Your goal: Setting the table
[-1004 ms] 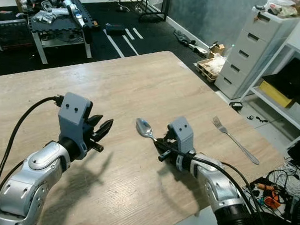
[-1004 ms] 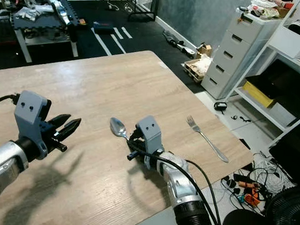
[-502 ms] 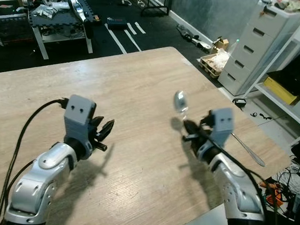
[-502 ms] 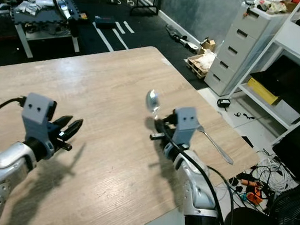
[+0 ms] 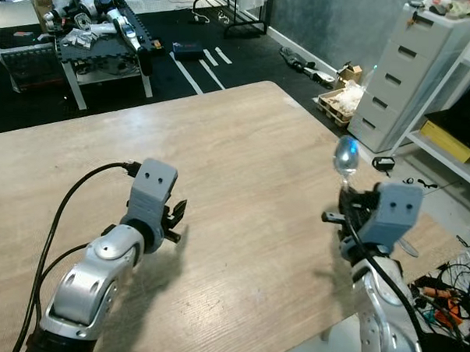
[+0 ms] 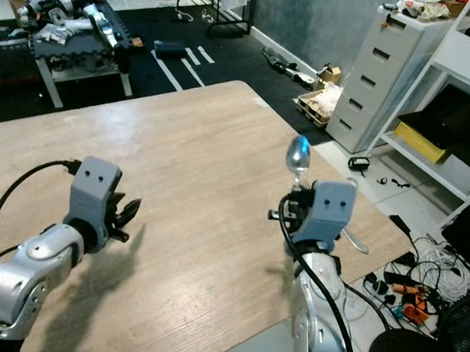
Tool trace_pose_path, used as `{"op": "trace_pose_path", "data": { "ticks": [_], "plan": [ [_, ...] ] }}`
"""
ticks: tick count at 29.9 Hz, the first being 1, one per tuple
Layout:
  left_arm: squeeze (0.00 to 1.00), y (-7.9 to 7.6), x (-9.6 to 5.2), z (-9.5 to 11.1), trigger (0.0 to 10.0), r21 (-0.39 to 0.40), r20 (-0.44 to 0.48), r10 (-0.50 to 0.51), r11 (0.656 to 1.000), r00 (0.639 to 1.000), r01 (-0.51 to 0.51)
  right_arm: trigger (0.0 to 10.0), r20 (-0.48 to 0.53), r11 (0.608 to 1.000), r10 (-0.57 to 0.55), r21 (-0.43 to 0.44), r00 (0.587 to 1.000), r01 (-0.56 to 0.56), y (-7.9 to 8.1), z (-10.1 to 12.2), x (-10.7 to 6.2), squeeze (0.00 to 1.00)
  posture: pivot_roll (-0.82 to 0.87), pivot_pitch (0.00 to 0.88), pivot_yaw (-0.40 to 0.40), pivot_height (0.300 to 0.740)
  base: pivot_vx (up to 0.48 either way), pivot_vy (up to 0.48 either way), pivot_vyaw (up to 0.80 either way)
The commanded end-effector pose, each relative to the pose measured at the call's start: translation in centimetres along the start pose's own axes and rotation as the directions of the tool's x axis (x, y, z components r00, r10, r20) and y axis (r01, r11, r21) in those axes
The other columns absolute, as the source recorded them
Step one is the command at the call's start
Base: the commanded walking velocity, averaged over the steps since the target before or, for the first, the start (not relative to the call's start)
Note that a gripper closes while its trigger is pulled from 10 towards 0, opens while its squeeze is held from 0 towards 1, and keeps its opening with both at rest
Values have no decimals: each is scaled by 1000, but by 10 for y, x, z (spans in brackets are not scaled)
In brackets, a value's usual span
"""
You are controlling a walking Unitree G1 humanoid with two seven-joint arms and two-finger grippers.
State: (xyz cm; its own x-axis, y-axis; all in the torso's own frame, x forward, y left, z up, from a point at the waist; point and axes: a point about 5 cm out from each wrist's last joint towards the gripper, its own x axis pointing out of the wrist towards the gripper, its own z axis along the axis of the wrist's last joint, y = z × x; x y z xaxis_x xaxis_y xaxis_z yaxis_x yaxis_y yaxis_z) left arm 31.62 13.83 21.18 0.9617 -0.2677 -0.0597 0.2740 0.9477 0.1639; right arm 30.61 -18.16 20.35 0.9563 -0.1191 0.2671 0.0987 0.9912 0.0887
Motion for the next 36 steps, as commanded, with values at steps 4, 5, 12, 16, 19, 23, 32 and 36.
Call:
{"op": "trace_pose_path", "data": {
  "ticks": [4, 5, 12, 16, 19, 23, 32, 36],
  "plan": [
    [0, -12, 1, 3, 10000, -40, 44, -48, 998, 998, 50, 10000, -16, 999, -40, -2, 999, 40, -5, -5, -5, 0, 68, 117, 122, 740, 0, 0, 0],
    [0, -13, 2, 4, 10000, -54, 57, -49, 997, 997, 52, 10000, -24, 999, -38, -13, 999, 38, -4, -7, -4, 0, 67, 117, 119, 740, 0, 0, 0],
    [0, -12, 5, 5, 10000, -57, 74, -32, 998, 997, 36, 10000, -42, 998, -52, -29, 998, 51, -6, -10, -1, 0, 68, 115, 108, 740, 0, 0, -478],
    [0, -13, 7, 6, 10000, -47, 89, -32, 998, 995, 36, 10000, -56, 998, -63, -21, 996, 62, -7, -14, -2, 0, 65, 111, 107, 740, 0, 0, -800],
    [0, -14, 8, 6, 10000, -28, 99, -42, 999, 994, 45, 10000, -63, 998, -61, -19, 996, 60, -5, -16, -3, 0, 61, 110, 106, 740, 0, 0, -533],
    [0, -17, 10, 6, 10000, -20, 108, -53, 998, 993, 56, 10000, -72, 999, -52, -20, 996, 50, -2, -18, -4, 0, 61, 107, 105, 740, 0, 0, 0],
    [0, -16, 13, 10, 10000, -18, 128, -54, 998, 990, 57, 10000, -81, 1000, -18, -16, 997, 17, 7, -22, -3, 0, 63, 100, 100, 740, 0, 0, -622],
    [0, -15, 14, 9, 10000, -17, 133, -51, 998, 990, 54, 10000, -82, 1000, -10, -22, 997, 9, 8, -22, -2, 0, 63, 99, 100, 740, 0, 0, -791]
  ]
}}
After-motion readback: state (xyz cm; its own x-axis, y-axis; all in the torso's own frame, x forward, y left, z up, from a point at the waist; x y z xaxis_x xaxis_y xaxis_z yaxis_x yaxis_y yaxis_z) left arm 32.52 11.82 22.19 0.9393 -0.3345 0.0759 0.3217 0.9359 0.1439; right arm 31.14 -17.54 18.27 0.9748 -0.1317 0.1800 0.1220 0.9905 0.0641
